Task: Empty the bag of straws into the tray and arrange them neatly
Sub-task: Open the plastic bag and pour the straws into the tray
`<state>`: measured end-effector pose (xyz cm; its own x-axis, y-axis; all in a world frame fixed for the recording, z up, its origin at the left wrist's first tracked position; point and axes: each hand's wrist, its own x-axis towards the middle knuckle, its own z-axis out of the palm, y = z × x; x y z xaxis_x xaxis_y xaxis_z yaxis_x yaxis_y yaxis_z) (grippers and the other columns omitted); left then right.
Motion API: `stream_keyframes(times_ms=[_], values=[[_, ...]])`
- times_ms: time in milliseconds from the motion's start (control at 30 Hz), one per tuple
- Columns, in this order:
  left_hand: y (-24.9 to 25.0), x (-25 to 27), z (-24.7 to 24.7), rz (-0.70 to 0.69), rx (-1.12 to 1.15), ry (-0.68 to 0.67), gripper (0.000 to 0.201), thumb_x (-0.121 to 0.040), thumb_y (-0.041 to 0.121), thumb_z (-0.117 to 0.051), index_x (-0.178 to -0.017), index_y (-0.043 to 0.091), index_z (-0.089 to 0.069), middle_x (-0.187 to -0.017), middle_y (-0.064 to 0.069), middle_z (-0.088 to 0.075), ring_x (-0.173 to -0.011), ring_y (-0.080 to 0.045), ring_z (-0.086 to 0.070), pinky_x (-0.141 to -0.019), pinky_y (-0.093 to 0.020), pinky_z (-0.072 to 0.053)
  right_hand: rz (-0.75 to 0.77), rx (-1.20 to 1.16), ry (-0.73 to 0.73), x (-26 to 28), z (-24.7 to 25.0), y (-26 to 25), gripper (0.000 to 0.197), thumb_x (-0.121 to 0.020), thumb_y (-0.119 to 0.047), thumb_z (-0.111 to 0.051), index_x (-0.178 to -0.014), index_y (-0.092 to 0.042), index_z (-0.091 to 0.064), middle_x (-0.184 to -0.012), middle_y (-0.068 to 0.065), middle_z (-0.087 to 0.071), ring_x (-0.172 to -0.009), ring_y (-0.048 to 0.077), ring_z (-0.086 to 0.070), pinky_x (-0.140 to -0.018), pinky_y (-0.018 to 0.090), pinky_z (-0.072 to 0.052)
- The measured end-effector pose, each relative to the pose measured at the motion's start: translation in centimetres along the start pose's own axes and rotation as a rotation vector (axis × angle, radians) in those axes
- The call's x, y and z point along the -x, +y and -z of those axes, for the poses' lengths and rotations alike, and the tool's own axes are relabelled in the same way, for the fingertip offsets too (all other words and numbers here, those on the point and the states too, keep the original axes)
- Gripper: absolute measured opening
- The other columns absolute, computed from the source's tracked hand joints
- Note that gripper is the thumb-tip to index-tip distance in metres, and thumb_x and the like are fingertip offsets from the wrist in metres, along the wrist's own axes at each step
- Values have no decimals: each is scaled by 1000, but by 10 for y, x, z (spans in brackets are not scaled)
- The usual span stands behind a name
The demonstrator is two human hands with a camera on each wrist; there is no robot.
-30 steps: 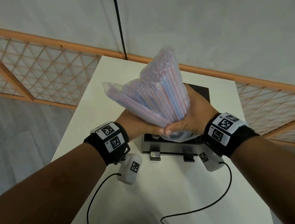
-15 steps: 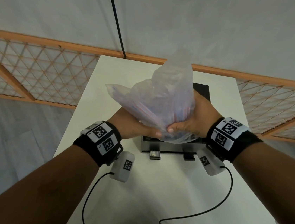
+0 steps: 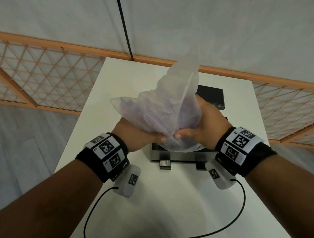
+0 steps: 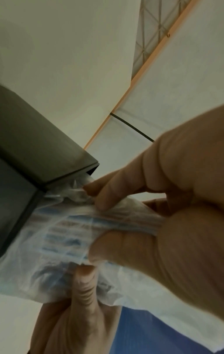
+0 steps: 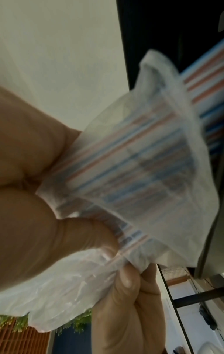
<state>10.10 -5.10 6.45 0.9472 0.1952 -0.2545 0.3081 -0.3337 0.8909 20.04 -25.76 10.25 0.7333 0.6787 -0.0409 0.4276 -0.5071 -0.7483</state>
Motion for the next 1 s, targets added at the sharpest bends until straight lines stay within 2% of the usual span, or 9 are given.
stream_keyframes(times_ms=[100, 267, 400, 533, 633, 700, 767, 867, 1000], values=[[9, 4, 9, -79, -58, -108, 104, -32, 59, -92, -126, 27, -62, -121, 8, -70, -115, -11, -65, -99, -43, -57, 17, -53, 19, 3, 4, -4, 101, -52, -47, -92, -137, -27, -42, -128, -11, -59, -120, 11, -56, -99, 44, -51], [20, 11, 22, -274, 488, 10, 135, -50, 55, -97, -155, 10, -27, -146, -13, -55, -134, -27, -56, -108, -49, -48, 92, -285, 125, 5, 17, -15, 77, -68, -41, -88, -131, -20, -49, -125, -3, -63, -115, 15, -63, -93, 43, -56], [37, 10, 24, -323, 589, 47, 121, -55, 59, -93, -151, 16, -33, -132, 8, -65, -131, -23, -58, -109, -51, -47, 188, -327, 245, -3, 25, -27, 33, -86, -15, -73, -115, -4, -63, -111, 6, -72, -103, 18, -69, -90, 32, -54], [44, 11, 31, -368, 417, 101, 116, -61, 65, -85, -153, 16, -35, -132, 10, -64, -127, -14, -62, -106, -40, -52, 237, -179, 265, -6, 34, -30, 20, -87, -10, -70, -93, -29, -66, -84, -22, -69, -83, -2, -64, -78, 16, -45], [46, 14, 35, -417, 366, 117, 116, -62, 66, -83, -154, 14, -35, -127, 23, -64, -123, -7, -62, -100, -28, -53, 260, -176, 285, -5, 37, -28, 5, -85, -14, -73, -88, -14, -68, -83, -7, -70, -78, 11, -65, -75, 29, -50], [45, 14, 38, -453, 340, 113, 112, -64, 64, -82, -153, 15, -37, -125, 27, -63, -123, -5, -62, -98, -24, -52, 275, -188, 314, -5, 37, -27, 19, -83, -16, -75, -88, 1, -67, -85, 13, -71, -78, 25, -66, -77, 38, -52], [43, 13, 39, -444, 315, 102, 108, -64, 58, -86, -151, 16, -39, -134, 14, -61, -126, -10, -60, -100, -28, -53, 264, -207, 360, -5, 37, -27, 26, -82, -16, -76, -89, 7, -66, -87, 22, -69, -78, 28, -65, -76, 37, -52], [33, 12, 34, -343, 189, 69, 90, -66, 46, -91, -141, 15, -52, -125, 10, -68, -121, -7, -63, -100, -31, -54, 242, -219, 404, -3, 38, -29, 27, -82, -15, -76, -92, 8, -66, -91, 24, -70, -80, 19, -65, -76, 30, -52], [25, 17, 27, -106, -27, 34, 75, -63, 60, -79, -129, 28, -65, -120, 15, -69, -119, -8, -61, -110, -39, -48, 203, -57, 471, -3, 44, -31, 36, -80, -34, -77, -86, 0, -69, -85, 14, -64, -74, 25, -59, -68, 29, -46]])
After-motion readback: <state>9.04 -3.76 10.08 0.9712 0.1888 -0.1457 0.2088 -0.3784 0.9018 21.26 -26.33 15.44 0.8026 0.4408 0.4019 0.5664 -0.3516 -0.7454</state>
